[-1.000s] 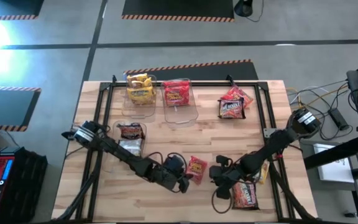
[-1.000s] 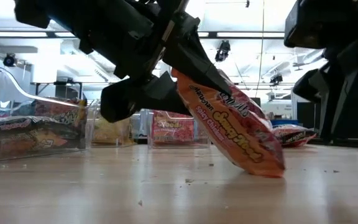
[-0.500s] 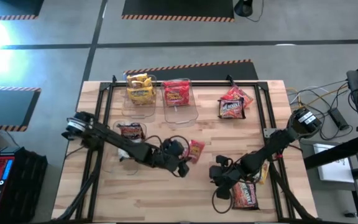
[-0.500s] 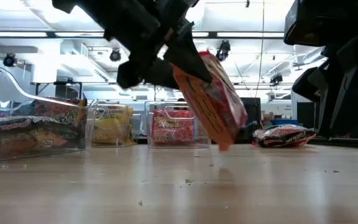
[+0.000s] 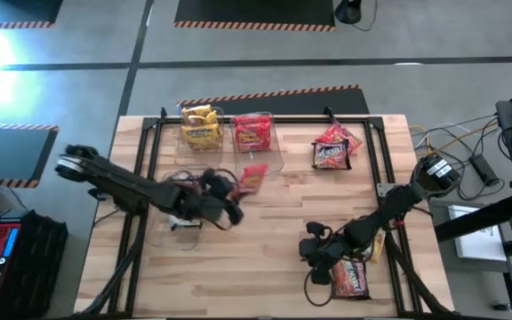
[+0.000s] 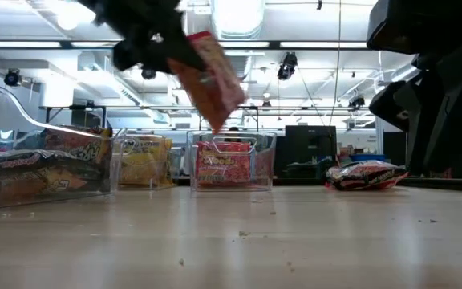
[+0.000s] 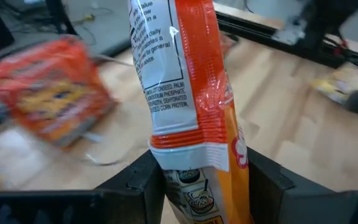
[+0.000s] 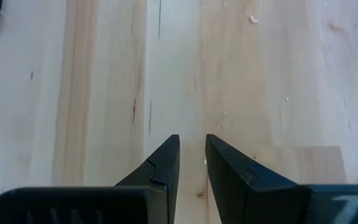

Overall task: Sort Maruchan noodles
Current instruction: Put the orange noodle pack into the top right transparent bin

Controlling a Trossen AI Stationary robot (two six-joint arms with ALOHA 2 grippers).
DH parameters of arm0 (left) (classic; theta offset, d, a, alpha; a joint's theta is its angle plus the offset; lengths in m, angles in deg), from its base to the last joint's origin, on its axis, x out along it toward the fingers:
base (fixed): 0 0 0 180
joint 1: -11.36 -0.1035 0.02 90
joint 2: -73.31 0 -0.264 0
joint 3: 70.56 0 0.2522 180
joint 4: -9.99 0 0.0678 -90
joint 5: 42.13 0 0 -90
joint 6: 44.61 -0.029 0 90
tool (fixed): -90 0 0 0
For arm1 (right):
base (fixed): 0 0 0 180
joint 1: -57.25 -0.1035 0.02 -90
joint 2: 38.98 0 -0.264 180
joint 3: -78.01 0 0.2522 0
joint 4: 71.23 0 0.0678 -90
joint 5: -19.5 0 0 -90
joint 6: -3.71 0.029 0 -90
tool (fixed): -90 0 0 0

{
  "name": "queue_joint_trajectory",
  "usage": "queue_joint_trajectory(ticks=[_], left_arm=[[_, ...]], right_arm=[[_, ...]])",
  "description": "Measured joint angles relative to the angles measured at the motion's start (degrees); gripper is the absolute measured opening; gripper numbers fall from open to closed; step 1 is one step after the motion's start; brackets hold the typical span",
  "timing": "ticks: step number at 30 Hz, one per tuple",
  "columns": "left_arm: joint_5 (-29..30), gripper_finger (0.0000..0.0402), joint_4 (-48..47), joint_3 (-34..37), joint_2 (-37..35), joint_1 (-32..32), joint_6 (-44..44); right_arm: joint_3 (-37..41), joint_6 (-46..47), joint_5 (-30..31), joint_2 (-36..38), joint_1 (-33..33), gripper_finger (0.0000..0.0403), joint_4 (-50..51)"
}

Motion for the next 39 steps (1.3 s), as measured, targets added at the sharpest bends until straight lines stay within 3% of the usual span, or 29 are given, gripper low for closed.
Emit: queue_joint_trajectory(ticks=[4, 8, 14, 18, 24, 30, 35, 39], left_arm=[[0.6, 0.0141, 6.5, 8.7, -9.9, -1.4, -3.7], [-2.5, 0.0141, 19.5, 16.8, -17.6, -2.0, -11.1], [-6.1, 0.0141, 32.5, 25.3, -21.6, -5.3, -16.8], [-11.1, 0.0141, 36.3, 26.5, -20.6, -9.5, -17.9], [-13.6, 0.0141, 37.7, 25.1, -17.2, -16.0, -20.4], [-27.2, 0.0141, 37.7, 21.6, -11.0, -21.6, -30.9], [-33.3, 0.0141, 37.4, 18.6, -5.4, -27.1, -38.0], [-46.4, 0.0141, 37.8, 17.3, -2.7, -34.6, -38.8]], right_arm=[[0.0, 0.8, -0.1, 0.0, 0.0, 0.0068, -0.1], [0.0, 0.8, -0.1, 0.0, 0.0, 0.0068, -0.7], [0.0, 0.8, -0.1, 0.0, 0.0, 0.0068, -0.9], [0.0, 0.8, -0.1, 0.0, 0.0, 0.0068, -0.9], [0.0, 0.8, -0.1, 0.0, 0.0, 0.0068, -1.1], [0.0, 0.8, -0.1, 0.0, 0.0, 0.0068, -1.4], [0.0, 0.8, -0.1, 0.0, 0.0, 0.0068, -1.4], [0.0, 0.8, -0.1, 0.1, 0.0, 0.0068, -1.4]])
